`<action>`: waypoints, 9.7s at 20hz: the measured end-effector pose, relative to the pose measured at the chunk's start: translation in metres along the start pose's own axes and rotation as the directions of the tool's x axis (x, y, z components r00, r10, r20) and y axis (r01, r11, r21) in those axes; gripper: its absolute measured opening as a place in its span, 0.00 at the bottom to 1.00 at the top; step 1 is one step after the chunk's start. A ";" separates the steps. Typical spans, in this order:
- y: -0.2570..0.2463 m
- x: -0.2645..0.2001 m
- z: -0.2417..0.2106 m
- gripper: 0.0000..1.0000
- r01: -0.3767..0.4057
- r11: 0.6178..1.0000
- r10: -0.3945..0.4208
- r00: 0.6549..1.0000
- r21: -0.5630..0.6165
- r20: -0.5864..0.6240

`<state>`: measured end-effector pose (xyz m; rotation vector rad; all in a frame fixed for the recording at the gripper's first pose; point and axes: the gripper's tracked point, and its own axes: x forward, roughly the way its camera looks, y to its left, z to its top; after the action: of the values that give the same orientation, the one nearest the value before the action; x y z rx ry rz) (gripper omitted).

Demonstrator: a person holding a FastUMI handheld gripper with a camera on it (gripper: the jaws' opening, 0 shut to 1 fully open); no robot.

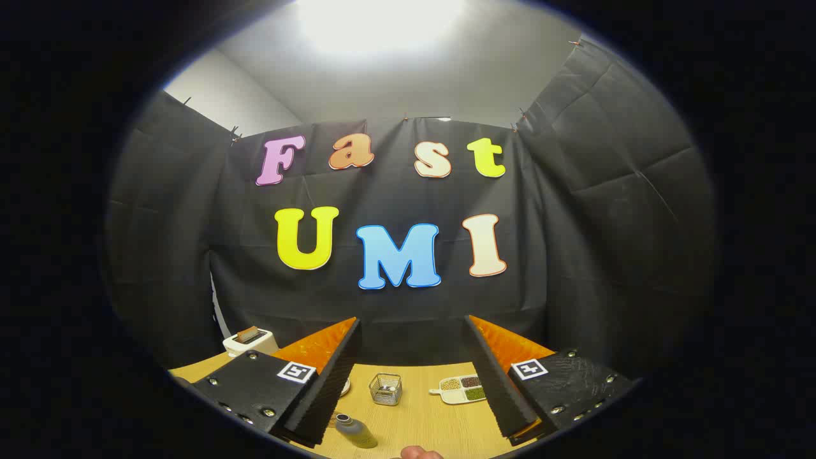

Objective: Take the bottle from table, then pour the juice into the cup, finally place the bottle on the coaster

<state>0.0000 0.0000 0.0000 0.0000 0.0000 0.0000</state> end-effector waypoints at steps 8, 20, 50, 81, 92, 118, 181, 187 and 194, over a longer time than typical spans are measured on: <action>0.010 -0.005 -0.012 0.96 -0.008 1.000 0.008 1.000 -0.014 -0.003; 0.029 -0.013 -0.044 0.96 -0.006 1.000 0.007 1.000 -0.025 0.013; 0.110 0.034 -0.361 0.97 0.020 0.999 -0.027 0.971 -0.029 -0.237; 0.210 0.020 -0.293 0.76 -0.387 0.541 0.151 0.918 -0.747 -0.366; 0.213 0.023 -0.318 0.76 -0.445 0.248 0.120 0.895 -0.860 -0.429; 0.241 0.037 -0.309 0.76 -0.384 -0.203 0.200 0.884 -0.901 -0.422; 0.251 0.056 -0.256 0.76 -0.218 -0.483 0.271 0.884 -0.848 -0.381; 0.255 0.056 -0.252 0.76 -0.193 -0.525 0.280 0.881 -0.829 -0.382; 0.266 0.056 -0.251 0.76 -0.173 -0.539 0.294 0.879 -0.825 -0.376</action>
<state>0.0560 0.2659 -0.2507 -2.0566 -0.0873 0.5947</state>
